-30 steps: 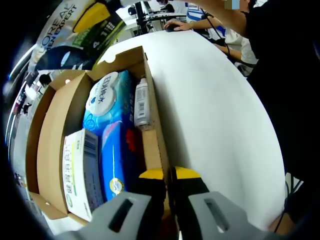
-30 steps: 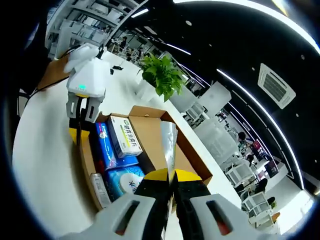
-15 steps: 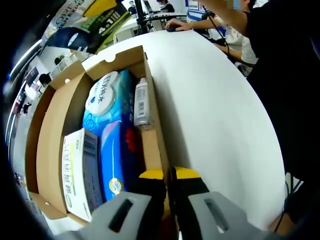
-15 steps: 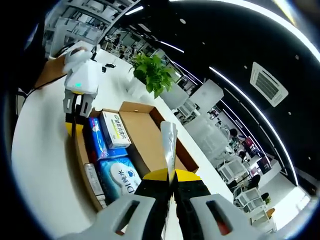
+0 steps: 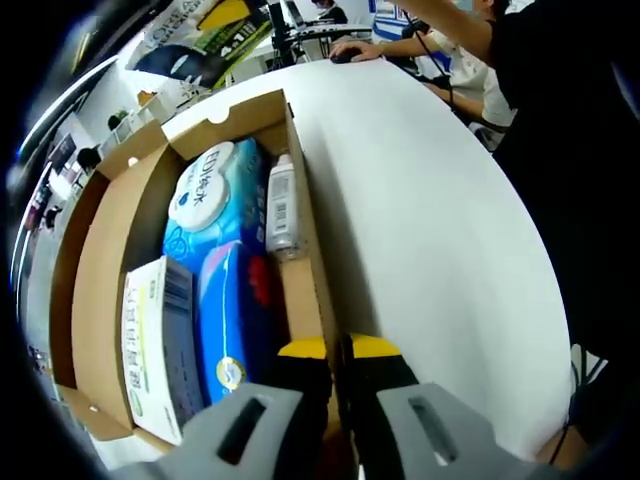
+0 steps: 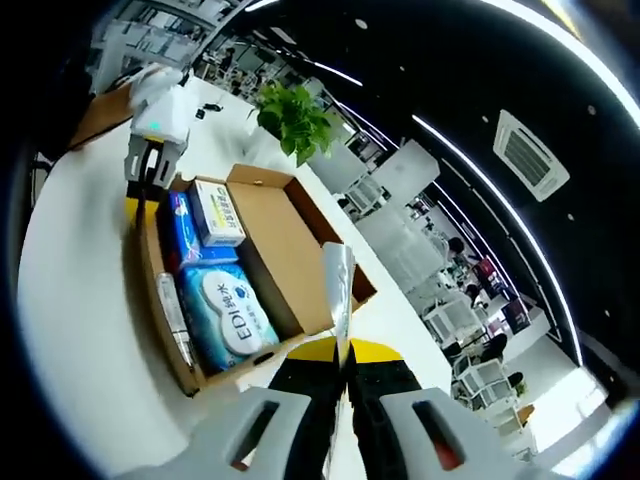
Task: Operate the shoe box by opening the lid, removing the specified soft item, and placing it in the target area until the item is outside and the box remains undamaged.
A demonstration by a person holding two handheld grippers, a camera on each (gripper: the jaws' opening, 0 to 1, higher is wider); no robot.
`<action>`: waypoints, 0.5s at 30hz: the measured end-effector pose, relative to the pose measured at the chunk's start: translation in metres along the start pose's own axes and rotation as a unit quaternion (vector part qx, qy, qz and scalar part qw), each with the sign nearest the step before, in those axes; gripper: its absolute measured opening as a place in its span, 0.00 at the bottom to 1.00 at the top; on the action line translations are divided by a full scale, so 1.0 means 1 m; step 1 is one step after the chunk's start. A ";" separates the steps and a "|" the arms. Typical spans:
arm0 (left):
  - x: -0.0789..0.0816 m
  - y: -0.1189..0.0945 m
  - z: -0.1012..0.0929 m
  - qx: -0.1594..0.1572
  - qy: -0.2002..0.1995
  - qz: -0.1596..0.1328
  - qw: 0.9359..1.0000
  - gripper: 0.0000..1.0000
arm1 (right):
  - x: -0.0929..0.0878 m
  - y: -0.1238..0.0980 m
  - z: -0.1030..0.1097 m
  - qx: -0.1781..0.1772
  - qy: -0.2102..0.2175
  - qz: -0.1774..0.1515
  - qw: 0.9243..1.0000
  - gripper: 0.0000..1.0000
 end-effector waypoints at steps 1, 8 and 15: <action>0.000 0.000 0.000 -0.001 0.000 -0.001 1.000 0.04 | -0.003 0.000 0.000 0.001 -0.001 0.004 1.000 0.00; -0.001 0.002 0.000 -0.002 -0.001 0.003 1.000 0.04 | -0.030 -0.010 -0.009 -0.012 -0.028 0.030 0.999 0.00; -0.002 0.002 -0.001 -0.002 -0.002 0.003 1.000 0.04 | -0.064 -0.013 -0.005 0.010 -0.091 0.073 0.993 0.00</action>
Point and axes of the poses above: the point that each gripper's makers call its tool centre point, and the gripper's own axes: y roughly forward along the fingers, z roughly to its left, x roughly out of its top, the point moved 4 cm from there along -y, roughly backward along the fingers, and after that the axes turned 11 degrees about -z, right-handed, at the moved point
